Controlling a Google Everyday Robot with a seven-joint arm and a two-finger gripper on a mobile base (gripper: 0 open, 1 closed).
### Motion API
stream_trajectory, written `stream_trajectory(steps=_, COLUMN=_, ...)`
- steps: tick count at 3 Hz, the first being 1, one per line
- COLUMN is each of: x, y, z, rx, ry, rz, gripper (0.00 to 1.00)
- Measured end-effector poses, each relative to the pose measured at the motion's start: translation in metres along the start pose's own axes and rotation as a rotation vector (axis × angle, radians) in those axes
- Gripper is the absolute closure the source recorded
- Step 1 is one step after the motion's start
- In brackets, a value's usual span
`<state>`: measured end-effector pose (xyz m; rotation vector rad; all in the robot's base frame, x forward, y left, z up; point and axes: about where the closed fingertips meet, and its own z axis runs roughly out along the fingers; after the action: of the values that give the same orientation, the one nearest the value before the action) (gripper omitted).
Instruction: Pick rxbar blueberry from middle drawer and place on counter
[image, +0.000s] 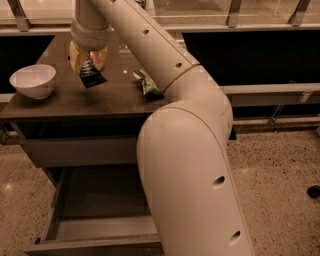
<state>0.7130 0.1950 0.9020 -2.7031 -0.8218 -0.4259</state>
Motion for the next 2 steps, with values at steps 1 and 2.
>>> stream_trajectory(steps=1, x=0.0071, y=-0.0022, z=0.0045, rx=0.007, ry=0.024, rz=-0.002, gripper=0.35)
stream_trajectory(steps=2, x=0.0123, y=-0.0045, z=0.0086, rx=0.012, ry=0.040, rz=-0.003, gripper=0.12)
